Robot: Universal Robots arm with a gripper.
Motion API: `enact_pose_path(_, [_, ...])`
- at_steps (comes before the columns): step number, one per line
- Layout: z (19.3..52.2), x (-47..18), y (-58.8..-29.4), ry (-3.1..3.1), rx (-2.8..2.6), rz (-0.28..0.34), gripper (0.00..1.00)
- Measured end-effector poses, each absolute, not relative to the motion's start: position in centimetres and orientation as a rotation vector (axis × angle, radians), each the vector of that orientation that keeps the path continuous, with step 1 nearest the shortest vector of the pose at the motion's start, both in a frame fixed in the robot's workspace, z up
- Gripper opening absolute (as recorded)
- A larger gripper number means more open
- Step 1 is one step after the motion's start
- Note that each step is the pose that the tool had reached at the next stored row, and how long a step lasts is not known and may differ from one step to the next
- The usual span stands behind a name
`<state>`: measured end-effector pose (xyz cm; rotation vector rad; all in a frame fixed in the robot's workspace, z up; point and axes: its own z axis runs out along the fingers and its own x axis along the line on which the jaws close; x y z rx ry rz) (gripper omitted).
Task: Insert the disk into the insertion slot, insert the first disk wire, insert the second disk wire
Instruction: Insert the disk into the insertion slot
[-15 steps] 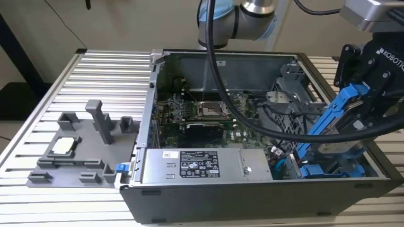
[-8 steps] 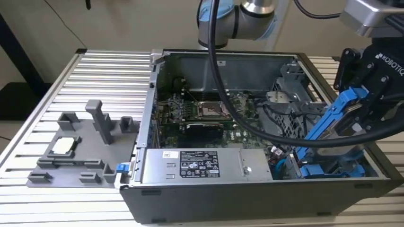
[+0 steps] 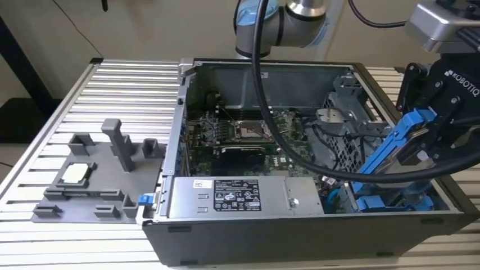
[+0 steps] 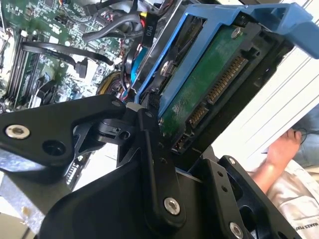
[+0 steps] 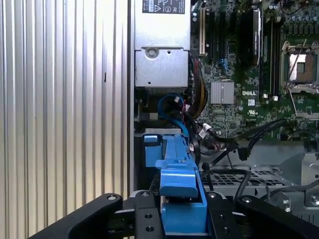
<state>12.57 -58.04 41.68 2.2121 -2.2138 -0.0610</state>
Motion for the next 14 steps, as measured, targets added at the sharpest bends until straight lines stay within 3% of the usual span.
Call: enact_pose_path(14, [39.6, 12.6, -58.0, -2.214, 2.213, -0.061, 0.33])
